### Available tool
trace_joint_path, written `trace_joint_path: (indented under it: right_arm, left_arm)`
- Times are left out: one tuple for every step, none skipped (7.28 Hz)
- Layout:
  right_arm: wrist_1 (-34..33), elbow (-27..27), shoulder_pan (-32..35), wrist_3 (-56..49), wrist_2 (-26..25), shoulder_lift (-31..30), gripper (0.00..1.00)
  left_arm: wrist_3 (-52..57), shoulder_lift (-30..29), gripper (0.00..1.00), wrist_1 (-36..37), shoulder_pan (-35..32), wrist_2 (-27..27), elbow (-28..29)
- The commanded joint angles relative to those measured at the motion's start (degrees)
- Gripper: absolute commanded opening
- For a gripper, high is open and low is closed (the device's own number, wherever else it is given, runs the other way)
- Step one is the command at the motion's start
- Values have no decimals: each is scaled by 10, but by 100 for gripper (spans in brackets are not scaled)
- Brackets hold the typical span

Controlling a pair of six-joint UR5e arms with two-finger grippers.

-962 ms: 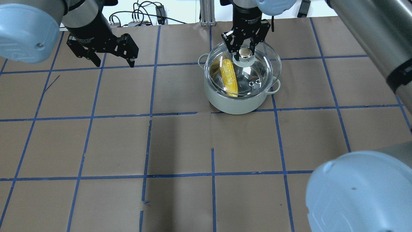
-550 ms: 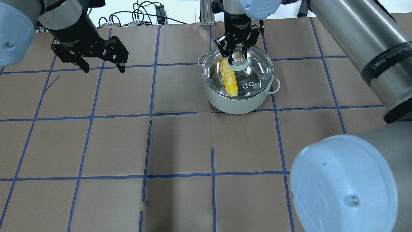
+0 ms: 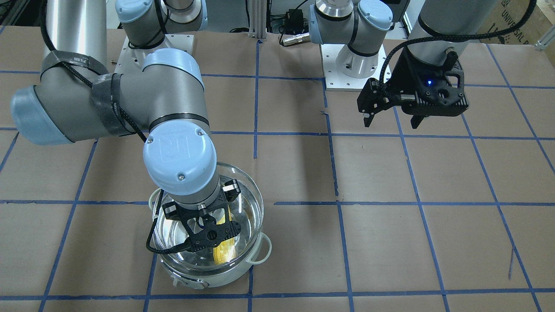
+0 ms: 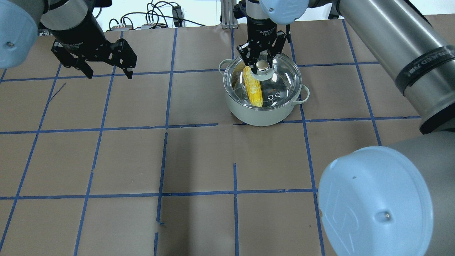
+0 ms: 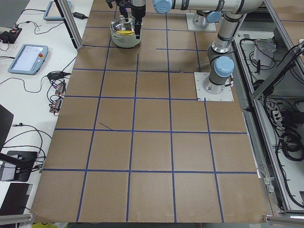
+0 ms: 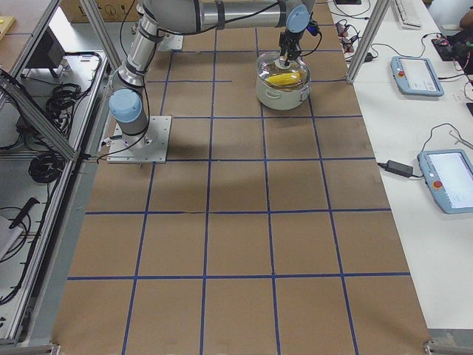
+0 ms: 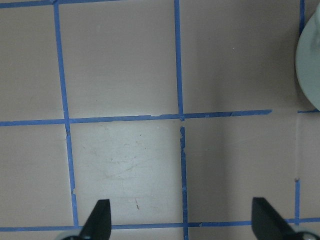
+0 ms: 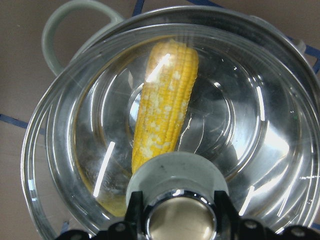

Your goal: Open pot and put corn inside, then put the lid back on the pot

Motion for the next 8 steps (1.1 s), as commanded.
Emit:
trace_joint_path:
  right_arm:
    - [-1,-6,0,-2,0,7,29]
    - [-3,-6,0,-3,0,8,29]
    - [-6,-7,0,-3,1,8,30]
    - [-7,-7,0,-4,2,8,30]
    - [-7,-7,0,-4,3,8,31]
    - [-8,-7,0,-1,3,9,38]
    - [-9,-7,0,-2,0,8,60]
    - [-11,-6,0,1,-2,8,76]
  left_arm:
    - [3,1,100,-1,2,-17,3]
    - [16,0,100,-1,1,-18,7]
    - [38,0,100,-2,2,-17,9]
    - [39,0,100,-2,1,-19,9]
    - [43,3,100,-2,2,-28,4]
    - [39,3,100,-1,3,-53,9]
    - [28,2,100,-3,9,-50,11]
    - [10,1,100,-26,12,-47,14]
